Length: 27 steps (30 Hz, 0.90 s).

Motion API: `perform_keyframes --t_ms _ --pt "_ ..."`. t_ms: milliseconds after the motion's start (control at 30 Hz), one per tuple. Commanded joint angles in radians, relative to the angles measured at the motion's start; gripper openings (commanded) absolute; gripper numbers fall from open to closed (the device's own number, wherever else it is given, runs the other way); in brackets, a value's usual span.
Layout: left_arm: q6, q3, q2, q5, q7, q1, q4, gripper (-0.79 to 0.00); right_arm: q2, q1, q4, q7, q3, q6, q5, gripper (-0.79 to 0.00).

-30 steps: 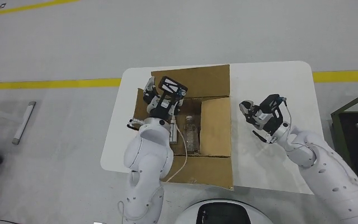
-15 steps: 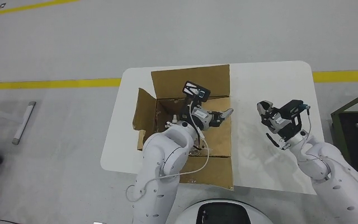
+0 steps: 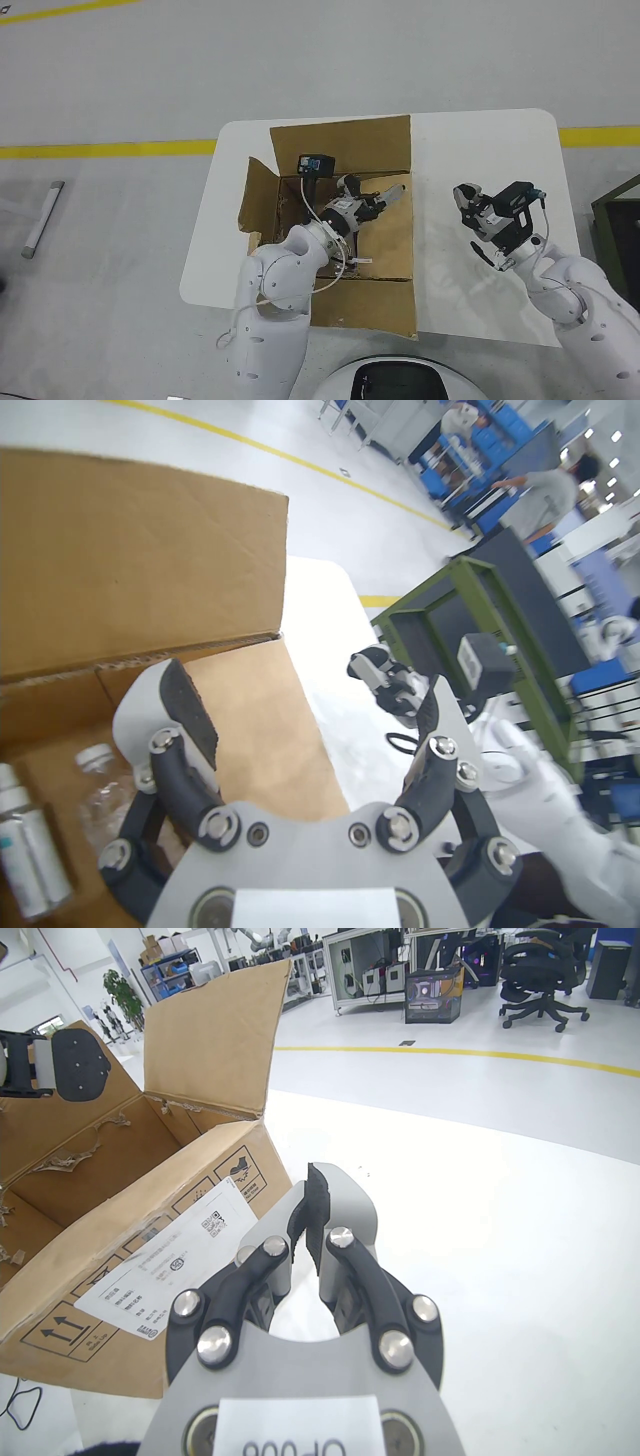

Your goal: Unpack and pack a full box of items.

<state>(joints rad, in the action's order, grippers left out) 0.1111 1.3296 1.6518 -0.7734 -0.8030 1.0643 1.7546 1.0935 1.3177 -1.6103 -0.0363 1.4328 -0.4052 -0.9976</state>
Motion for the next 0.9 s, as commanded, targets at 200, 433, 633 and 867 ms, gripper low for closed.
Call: perform_keyframes --t_ms 200,433,633,867 --pt "-0.052 0.076 -0.017 0.206 -0.07 -0.016 -0.099 0.0 0.005 0.007 0.013 0.009 -0.027 -0.014 -0.007 -0.785" --pt "-0.068 0.051 -0.035 0.106 -0.096 -0.035 -0.178 0.0 0.013 -0.009 0.044 0.013 -0.073 -0.036 -0.008 -0.785" --pt "-0.081 0.021 -0.042 0.098 -0.073 -0.054 -0.234 0.0 0.021 -0.029 0.075 0.011 -0.117 -0.054 -0.018 -0.785" --pt "-0.083 0.002 -0.046 0.178 -0.071 -0.066 -0.273 0.0 0.027 -0.053 0.1 0.012 -0.147 -0.071 -0.03 -0.785"
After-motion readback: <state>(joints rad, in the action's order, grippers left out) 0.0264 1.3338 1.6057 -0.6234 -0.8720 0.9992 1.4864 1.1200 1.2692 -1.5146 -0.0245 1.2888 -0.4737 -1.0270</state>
